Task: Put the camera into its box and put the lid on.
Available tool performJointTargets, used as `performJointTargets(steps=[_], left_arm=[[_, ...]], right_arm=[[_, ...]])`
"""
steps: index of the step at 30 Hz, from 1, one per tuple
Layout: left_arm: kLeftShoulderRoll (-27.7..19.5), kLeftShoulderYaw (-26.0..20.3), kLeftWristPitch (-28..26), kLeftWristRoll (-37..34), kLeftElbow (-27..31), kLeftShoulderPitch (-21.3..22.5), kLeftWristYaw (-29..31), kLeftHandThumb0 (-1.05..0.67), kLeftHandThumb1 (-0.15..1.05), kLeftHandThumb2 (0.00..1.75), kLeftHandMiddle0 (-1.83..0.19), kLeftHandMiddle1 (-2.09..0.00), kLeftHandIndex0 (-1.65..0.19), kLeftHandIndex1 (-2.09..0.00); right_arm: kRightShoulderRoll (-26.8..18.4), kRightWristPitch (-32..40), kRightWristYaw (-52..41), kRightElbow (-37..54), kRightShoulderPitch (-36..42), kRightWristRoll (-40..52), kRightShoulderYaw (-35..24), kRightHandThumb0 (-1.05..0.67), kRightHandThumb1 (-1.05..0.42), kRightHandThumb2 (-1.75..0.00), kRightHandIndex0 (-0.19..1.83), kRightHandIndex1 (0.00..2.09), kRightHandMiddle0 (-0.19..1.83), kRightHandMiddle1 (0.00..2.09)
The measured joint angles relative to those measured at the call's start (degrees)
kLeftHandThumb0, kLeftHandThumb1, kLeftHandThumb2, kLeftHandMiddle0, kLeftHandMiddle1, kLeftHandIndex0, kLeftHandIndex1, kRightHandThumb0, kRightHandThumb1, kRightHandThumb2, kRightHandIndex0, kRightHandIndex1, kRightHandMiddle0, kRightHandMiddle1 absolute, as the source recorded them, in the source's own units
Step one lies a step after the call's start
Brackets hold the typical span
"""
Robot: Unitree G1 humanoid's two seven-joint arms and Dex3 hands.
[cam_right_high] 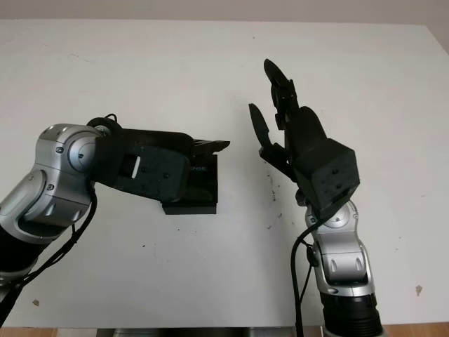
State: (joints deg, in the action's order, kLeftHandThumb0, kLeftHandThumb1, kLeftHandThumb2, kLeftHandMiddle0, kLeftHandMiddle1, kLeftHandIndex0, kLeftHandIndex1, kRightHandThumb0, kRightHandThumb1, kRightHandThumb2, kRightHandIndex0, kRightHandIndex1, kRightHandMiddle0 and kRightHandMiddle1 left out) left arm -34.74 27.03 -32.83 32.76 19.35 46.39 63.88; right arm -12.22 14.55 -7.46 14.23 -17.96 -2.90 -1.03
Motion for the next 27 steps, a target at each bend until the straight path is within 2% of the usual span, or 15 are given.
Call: performJointTargets(steps=[4, 8, 11, 17, 22, 25, 27], left_arm=[[-0.4, 0.0, -0.4, 0.3, 1.0, 0.0, 1.4, -0.67, 1.05, 0.5, 0.19, 0.0, 0.19, 0.0], [-1.3, -0.3, -3.3, -0.9, 3.2, 0.0, 4.7, -0.67, 1.05, 0.55, 0.19, 0.0, 0.19, 0.0], [-2.6, -1.7, -3.9, -3.0, 5.3, 0.0, 6.1, -0.68, 1.05, 0.63, 0.19, 0.0, 0.19, 0.0], [-5.9, -6.2, -7.4, -7.9, 11.0, -1.0, 6.4, -0.67, 1.05, 0.6, 0.19, 0.0, 0.19, 0.0], [-8.5, -7.5, -10.9, -12.7, 15.1, -2.9, 7.0, -0.67, 1.05, 0.6, 0.19, 0.0, 0.19, 0.0], [-10.5, -8.4, -10.2, -15.5, 16.3, -4.2, 6.6, -0.7, 1.05, 0.63, 0.19, 0.0, 0.19, 0.0], [-11.4, -9.6, -7.5, -17.0, 16.7, -5.7, 5.3, -0.74, 1.05, 0.65, 0.19, 0.0, 0.19, 0.0]], right_arm=[[0.0, -0.7, 0.0, -0.2, 0.0, 0.2, -0.1, -0.75, -1.05, -0.59, -0.03, 0.06, -0.11, 0.31], [0.0, -2.6, -0.1, -1.3, -0.2, 0.3, -0.2, -0.75, -1.05, -0.59, -0.02, 0.06, -0.13, 0.34], [0.0, -3.5, -0.1, -2.1, -0.4, 0.6, -0.4, -0.74, -1.05, -0.59, -0.01, 0.07, -0.19, 0.45], [-0.2, -4.6, -0.4, -2.8, -0.6, 0.7, -0.5, -0.73, -1.05, -0.59, -0.01, 0.07, -0.19, 0.46], [-0.3, -4.7, -0.9, -3.2, -0.8, 0.7, -0.6, -0.72, -1.05, -0.59, -0.01, 0.06, -0.19, 0.46], [-0.3, -4.8, -1.0, -3.3, -0.9, 0.8, -0.7, -0.73, -1.05, -0.58, -0.01, 0.06, -0.19, 0.48], [-0.3, -4.8, -1.0, -3.3, -0.9, 0.7, -0.8, -0.73, -1.05, -0.59, -0.01, 0.06, -0.19, 0.47]])
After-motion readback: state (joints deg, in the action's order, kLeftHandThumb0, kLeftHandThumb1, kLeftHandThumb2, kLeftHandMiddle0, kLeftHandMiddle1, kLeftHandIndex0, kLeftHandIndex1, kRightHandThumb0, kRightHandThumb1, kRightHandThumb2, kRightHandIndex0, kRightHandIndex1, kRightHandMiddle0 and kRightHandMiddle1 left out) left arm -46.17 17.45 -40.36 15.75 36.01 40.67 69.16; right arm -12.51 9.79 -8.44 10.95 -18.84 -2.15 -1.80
